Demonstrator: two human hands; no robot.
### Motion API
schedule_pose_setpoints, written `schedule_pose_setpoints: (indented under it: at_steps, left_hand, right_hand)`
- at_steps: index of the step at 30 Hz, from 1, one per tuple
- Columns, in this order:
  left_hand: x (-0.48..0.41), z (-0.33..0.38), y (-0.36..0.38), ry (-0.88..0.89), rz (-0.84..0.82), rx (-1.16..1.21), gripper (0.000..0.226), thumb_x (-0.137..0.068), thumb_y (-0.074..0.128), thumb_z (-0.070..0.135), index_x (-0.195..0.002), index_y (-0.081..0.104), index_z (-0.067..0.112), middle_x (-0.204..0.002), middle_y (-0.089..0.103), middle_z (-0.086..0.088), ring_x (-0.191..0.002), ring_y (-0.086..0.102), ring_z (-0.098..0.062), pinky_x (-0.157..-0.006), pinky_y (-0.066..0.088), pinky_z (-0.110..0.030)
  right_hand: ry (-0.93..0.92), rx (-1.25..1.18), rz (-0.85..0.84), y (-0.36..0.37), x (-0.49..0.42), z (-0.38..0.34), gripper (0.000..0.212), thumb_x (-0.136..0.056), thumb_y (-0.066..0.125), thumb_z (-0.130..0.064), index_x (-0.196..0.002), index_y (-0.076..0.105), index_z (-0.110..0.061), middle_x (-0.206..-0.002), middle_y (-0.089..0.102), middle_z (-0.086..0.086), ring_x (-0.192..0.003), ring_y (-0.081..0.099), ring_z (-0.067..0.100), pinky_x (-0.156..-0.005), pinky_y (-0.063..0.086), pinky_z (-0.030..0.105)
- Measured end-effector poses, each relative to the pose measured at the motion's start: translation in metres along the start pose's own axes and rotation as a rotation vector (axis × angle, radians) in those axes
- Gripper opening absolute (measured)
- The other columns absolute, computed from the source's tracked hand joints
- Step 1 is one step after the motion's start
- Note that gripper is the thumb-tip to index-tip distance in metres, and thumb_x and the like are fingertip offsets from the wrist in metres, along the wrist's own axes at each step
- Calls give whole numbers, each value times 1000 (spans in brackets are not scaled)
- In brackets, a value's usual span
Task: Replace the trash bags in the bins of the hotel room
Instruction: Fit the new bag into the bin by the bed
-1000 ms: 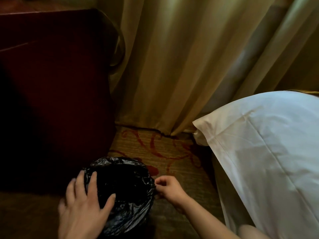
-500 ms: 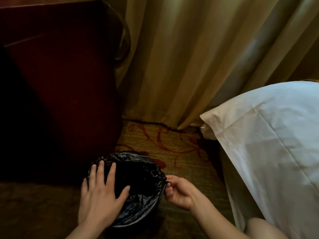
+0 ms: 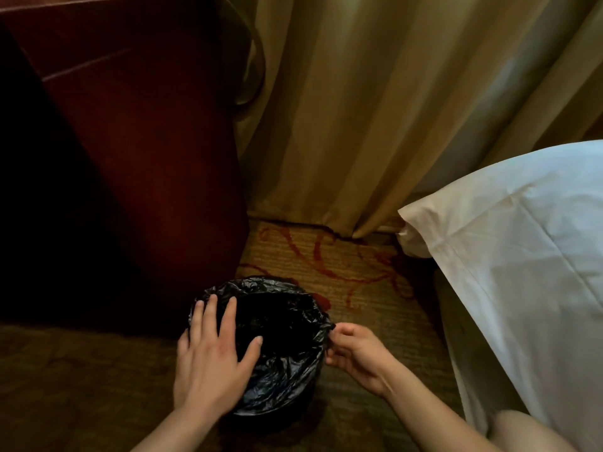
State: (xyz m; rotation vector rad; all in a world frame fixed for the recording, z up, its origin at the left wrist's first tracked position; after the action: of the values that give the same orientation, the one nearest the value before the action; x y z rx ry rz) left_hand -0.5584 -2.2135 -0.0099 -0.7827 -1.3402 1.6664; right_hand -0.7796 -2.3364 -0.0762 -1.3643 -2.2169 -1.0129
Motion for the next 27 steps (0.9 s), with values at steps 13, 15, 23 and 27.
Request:
schedule_pose_setpoints:
  at_steps: [13, 15, 23, 27]
  left_hand:
    - [-2, -9, 0, -58, 72, 250, 67, -96, 44, 47, -155, 22, 23, -163, 19, -2, -151, 10, -20, -117, 24, -46]
    - [-2, -10, 1, -56, 69, 237, 67, -96, 44, 48, -155, 22, 24, -163, 18, -1, -151, 9, -19, -117, 25, -46]
    - [-3, -10, 4, -54, 75, 202, 66, -96, 42, 52, -154, 25, 24, -163, 19, -2, -151, 10, -20, -115, 27, -47]
    - [-4, -11, 4, -53, 75, 195, 67, -95, 41, 54, -153, 24, 25, -163, 19, -2, -151, 10, -19, -116, 27, -46]
  right_hand:
    - [347, -360, -55, 9, -4, 11, 23, -95, 40, 4, -95, 62, -3, -64, 52, 2, -33, 36, 2, -25, 24, 11]
    - [289, -264, -24, 10, -5, 8, 30, -100, 33, 5, -93, 61, -3, -60, 51, 1, -33, 32, 0, -25, 22, 11]
    - [115, -114, 1, 9, 8, -1, 27, -94, 67, -23, -102, 65, 3, -79, 65, 16, -60, 61, 19, -53, 59, 30]
    - [64, 125, -37, 7, 17, -12, 22, -85, 73, -7, -103, 67, 5, -82, 71, 14, -69, 66, 21, -70, 61, 38]
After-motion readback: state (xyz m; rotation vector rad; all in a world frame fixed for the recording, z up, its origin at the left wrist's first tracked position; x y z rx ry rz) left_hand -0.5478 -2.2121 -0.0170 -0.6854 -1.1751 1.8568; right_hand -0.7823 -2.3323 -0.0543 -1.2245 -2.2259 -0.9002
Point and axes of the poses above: each hand's wrist, its own x-axis away from the middle knuckle, its own y-axis out of the palm, z = x × y, the point moved 3 cm from there along -x, towards the middle knuckle
